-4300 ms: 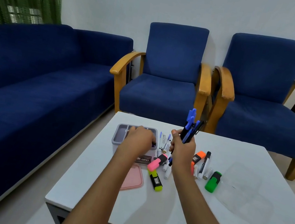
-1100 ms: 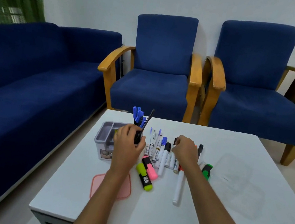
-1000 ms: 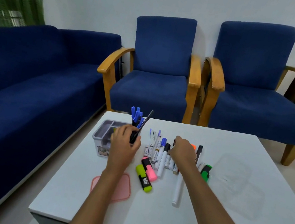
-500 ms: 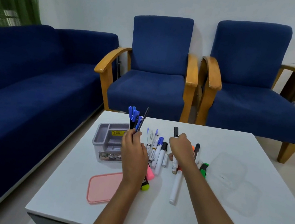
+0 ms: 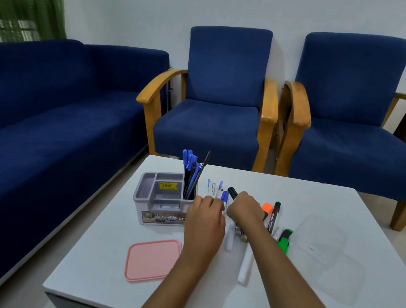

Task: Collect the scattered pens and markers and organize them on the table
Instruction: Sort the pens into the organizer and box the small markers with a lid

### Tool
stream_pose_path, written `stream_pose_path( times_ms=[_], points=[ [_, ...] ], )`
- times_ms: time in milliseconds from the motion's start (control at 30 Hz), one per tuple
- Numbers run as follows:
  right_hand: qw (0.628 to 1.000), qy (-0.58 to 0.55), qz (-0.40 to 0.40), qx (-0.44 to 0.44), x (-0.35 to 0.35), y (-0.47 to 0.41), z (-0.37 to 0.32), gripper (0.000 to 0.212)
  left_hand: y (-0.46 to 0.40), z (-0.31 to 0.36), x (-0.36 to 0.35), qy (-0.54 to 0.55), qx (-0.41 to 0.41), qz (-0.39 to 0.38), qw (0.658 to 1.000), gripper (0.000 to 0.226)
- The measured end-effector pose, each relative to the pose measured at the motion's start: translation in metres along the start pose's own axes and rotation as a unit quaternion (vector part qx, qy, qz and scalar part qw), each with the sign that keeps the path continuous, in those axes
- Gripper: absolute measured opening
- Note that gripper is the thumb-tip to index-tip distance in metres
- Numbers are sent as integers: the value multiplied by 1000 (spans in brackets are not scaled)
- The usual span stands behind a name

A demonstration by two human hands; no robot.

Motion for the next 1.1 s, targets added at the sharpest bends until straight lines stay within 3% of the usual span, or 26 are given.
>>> stream_pose_path(
  times_ms=[133, 233, 333, 400, 500, 600, 667, 833, 1000, 1100],
  points=[
    [993, -110, 30, 7, 17, 1, 8, 25, -5, 6, -31, -67, 40, -163, 984, 24],
    [969, -236, 69, 13, 32, 0, 15, 19, -10, 9, -40, -95, 63, -197, 974, 32],
    [940, -327, 95, 11, 45, 2, 22, 14, -15, 16, -41, -105, 78, -214, 968, 17],
    [916, -383, 120, 2, 47, 3, 25, 18, -15, 14, -41, -52, 114, -210, 970, 18],
    [866, -467, 175, -23, 51, 8, 27, 46, -10, 0, -35, 89, 203, -176, 959, 17],
    [836, -518, 180, -19, 49, 17, 18, 54, -3, -9, -29, 294, 264, -145, 907, 12],
    [829, -534, 165, 3, 47, 26, 6, 51, -2, -7, -20, 351, 243, -142, 893, 14],
    [797, -589, 120, 60, 28, 39, -16, 15, -2, -8, -8, 299, 181, -141, 926, 18],
    [817, -556, 102, 110, 33, 53, -20, 32, -3, -7, -1, 255, 136, -127, 949, 19],
    [813, -566, 68, 123, 25, 57, -24, 25, 0, -12, 5, 250, 158, -78, 952, 20]
  ],
)
Point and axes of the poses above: each hand's wrist, its own y-axis away from the middle knuckle, its own x-axis out of the back of the hand, z = x × y, the point moved 7 cm from there along -y, towards the middle knuckle, and after that the axes turned 5 degrees about x, right-handed, at the moved point
